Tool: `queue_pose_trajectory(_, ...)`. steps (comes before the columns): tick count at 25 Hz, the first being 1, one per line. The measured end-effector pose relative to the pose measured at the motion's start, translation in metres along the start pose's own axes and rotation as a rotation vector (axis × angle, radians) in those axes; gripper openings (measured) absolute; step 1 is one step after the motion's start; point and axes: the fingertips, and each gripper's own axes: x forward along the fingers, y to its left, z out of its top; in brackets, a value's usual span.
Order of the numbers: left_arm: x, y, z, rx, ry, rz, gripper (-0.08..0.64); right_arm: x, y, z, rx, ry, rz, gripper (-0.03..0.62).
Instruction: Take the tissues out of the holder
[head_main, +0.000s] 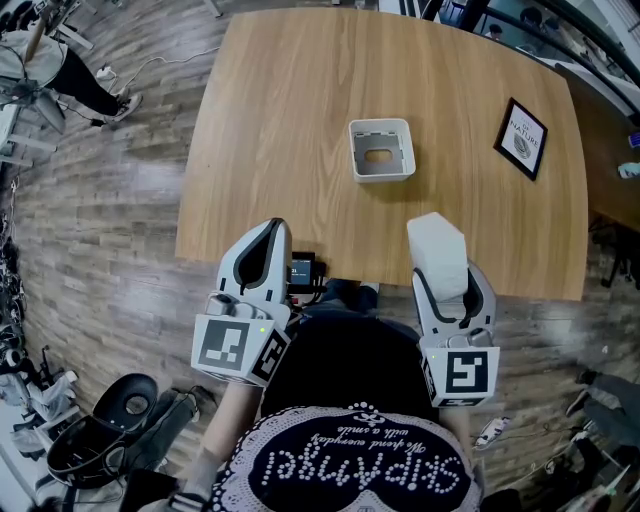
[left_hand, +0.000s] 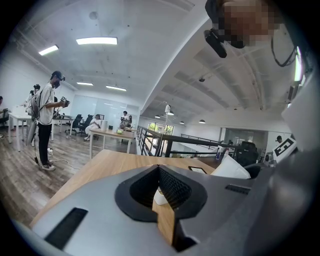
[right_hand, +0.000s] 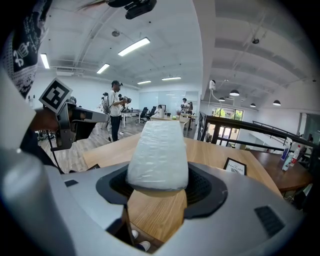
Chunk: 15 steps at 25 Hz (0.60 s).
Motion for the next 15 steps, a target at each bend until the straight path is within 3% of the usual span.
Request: queue_pose_trajectory(15,-0.0010,-0.0002,0.0002,-0.002,-0.002,0.003,0.005,-0.0012,0.0005,0.0007,-0.003,-0.005,0.000,0.278)
